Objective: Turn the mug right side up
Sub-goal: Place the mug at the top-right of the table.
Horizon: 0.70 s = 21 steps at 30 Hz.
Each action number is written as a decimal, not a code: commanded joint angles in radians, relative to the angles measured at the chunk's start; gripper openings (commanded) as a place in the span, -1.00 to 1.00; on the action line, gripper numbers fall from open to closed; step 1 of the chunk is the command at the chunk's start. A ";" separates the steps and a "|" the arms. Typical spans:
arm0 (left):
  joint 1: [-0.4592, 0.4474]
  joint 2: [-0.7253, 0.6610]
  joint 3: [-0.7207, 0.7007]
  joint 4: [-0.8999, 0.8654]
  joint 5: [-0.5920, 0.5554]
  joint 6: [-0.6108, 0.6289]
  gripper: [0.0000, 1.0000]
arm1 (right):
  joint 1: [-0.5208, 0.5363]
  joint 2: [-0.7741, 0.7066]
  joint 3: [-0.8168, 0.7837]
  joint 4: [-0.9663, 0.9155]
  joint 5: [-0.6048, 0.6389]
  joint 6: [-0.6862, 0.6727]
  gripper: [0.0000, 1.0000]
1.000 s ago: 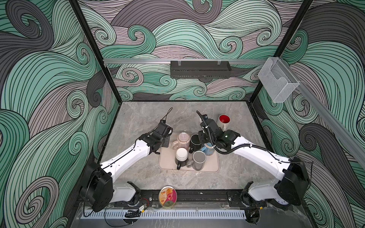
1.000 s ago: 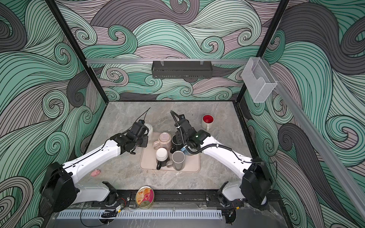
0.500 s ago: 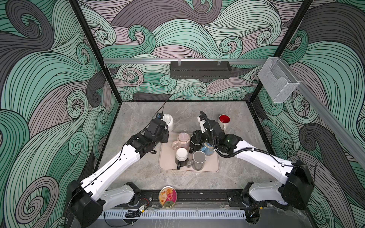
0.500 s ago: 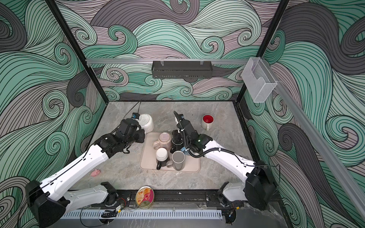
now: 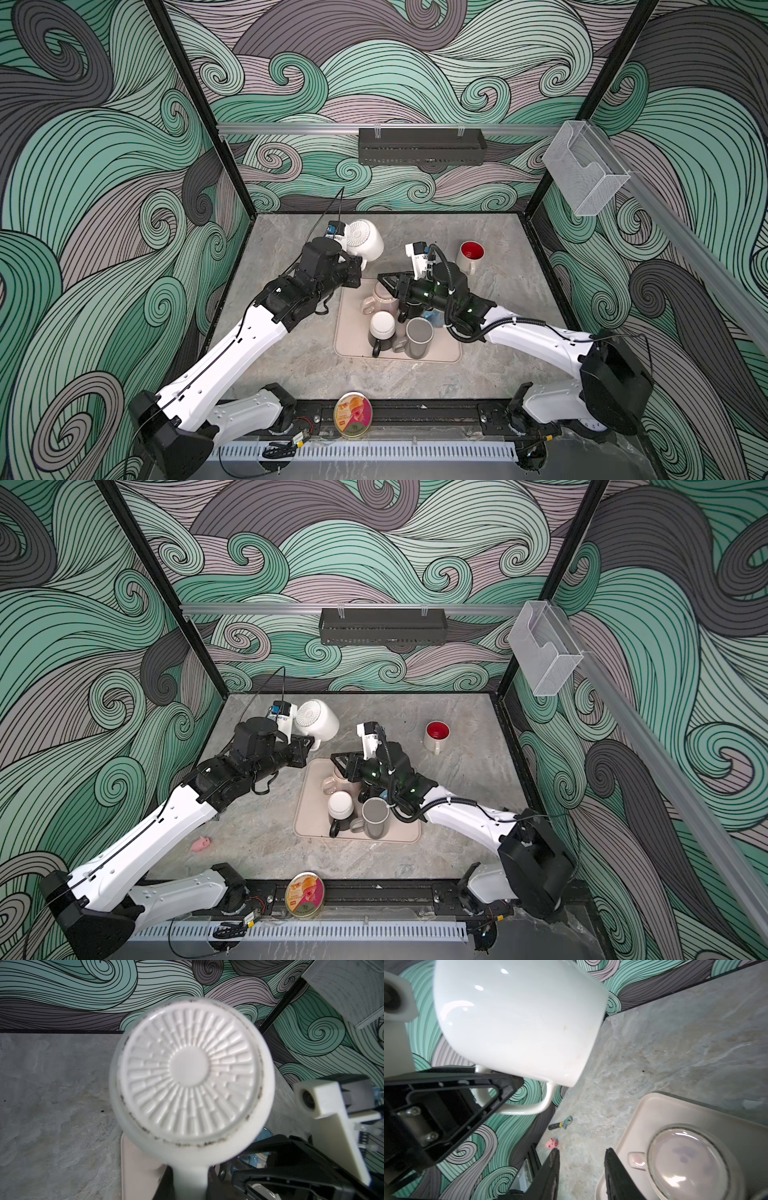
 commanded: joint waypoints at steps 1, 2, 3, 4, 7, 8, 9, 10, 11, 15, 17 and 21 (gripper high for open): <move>-0.003 -0.052 0.009 0.207 0.085 -0.073 -1.00 | 0.007 0.054 -0.037 0.320 -0.055 0.209 -0.24; -0.003 -0.060 -0.006 0.234 0.100 -0.092 -1.00 | 0.007 0.073 -0.045 0.383 -0.057 0.243 -0.24; -0.003 -0.068 -0.017 0.254 0.110 -0.110 -1.00 | 0.007 0.089 -0.049 0.441 -0.063 0.273 -0.24; -0.003 -0.079 -0.030 0.279 0.124 -0.127 -1.00 | 0.007 0.108 -0.052 0.498 -0.070 0.295 -0.23; -0.003 -0.100 -0.062 0.333 0.151 -0.176 -1.00 | 0.007 0.156 -0.050 0.611 -0.090 0.354 -0.21; -0.003 -0.108 -0.070 0.347 0.155 -0.191 -1.00 | 0.007 0.169 -0.049 0.641 -0.095 0.367 -0.20; -0.002 -0.114 -0.078 0.360 0.159 -0.202 -1.00 | 0.007 0.179 -0.049 0.663 -0.098 0.380 -0.19; -0.003 -0.120 -0.085 0.370 0.159 -0.213 -1.00 | 0.007 0.190 -0.050 0.694 -0.097 0.394 -0.19; -0.003 -0.129 -0.094 0.381 0.157 -0.221 -1.00 | 0.007 0.203 -0.050 0.723 -0.102 0.407 -0.19; 0.000 -0.150 -0.116 0.410 0.154 -0.251 -1.00 | 0.007 0.240 -0.048 0.822 -0.130 0.458 -0.15; 0.000 -0.157 -0.122 0.416 0.152 -0.259 -1.00 | 0.007 0.252 -0.047 0.863 -0.144 0.477 -0.15; 0.003 -0.166 -0.135 0.433 0.145 -0.270 -1.00 | 0.007 0.248 -0.052 0.874 -0.162 0.479 -0.15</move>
